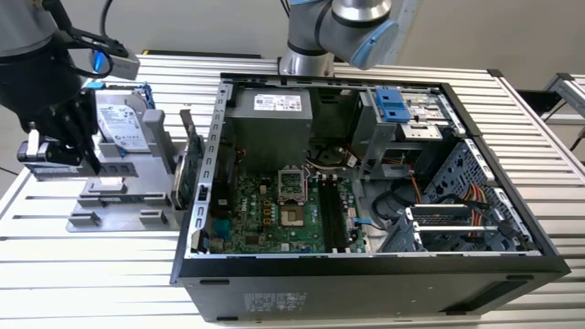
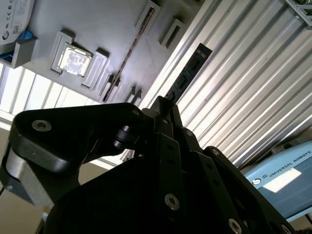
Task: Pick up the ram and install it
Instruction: 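Pick up the ram and move it above insertion slot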
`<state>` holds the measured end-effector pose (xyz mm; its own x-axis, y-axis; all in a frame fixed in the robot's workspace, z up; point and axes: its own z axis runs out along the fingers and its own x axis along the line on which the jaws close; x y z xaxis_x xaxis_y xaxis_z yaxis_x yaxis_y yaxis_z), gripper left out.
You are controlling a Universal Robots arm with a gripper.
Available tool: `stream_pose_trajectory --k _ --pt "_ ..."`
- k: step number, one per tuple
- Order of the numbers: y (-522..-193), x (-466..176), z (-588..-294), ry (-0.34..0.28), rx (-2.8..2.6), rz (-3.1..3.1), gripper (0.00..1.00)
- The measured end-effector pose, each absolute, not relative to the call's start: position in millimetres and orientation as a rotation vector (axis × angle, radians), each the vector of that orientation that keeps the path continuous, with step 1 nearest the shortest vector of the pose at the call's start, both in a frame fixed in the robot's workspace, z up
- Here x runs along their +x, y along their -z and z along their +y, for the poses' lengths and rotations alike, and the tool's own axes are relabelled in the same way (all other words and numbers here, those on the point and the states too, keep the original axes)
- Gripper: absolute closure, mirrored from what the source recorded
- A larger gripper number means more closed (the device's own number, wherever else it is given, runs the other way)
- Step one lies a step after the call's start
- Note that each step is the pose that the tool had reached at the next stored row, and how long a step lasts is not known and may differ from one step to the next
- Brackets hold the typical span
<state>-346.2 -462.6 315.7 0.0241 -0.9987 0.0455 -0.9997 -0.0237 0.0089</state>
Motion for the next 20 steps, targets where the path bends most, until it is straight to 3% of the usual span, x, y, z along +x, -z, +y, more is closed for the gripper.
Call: stream_pose_trajectory --k 20 --pt "-332.5 -346.1 -462.6 -0.041 2.220 -2.168 1.00"
